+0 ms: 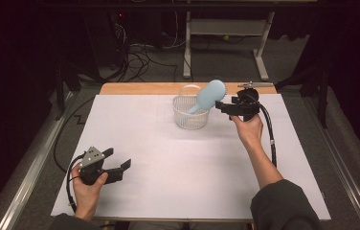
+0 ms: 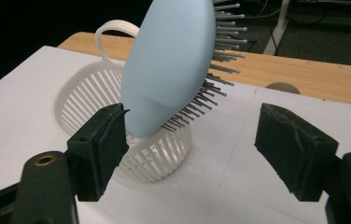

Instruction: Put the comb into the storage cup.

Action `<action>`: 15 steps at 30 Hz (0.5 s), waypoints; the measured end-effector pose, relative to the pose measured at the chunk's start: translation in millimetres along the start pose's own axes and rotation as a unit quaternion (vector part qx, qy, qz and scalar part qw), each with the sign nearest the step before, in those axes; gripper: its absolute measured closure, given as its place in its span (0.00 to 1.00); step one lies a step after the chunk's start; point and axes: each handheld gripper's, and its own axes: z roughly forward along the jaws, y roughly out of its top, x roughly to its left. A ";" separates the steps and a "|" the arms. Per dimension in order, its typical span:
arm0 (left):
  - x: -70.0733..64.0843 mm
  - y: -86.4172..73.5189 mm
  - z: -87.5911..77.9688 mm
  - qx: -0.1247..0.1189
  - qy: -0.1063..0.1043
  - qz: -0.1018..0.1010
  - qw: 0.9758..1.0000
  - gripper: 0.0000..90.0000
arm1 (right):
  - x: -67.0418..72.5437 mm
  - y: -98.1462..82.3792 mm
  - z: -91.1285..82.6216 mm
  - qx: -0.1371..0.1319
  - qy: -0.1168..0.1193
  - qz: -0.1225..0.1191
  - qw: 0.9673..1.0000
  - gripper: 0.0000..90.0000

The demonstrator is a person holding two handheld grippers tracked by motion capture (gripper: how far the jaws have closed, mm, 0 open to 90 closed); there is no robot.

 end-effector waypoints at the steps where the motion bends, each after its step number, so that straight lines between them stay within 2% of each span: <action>1: 0.0 0.0 -0.1 -0.001 -0.001 -0.001 1.000 0.20 | -0.3 -0.5 -1.4 0.000 -0.001 -0.001 1.000 0.28; 15: -0.7 -0.1 0.1 -0.005 0.001 0.004 1.000 0.22 | -4.3 -12.1 -16.6 -0.012 0.008 -0.009 1.000 0.28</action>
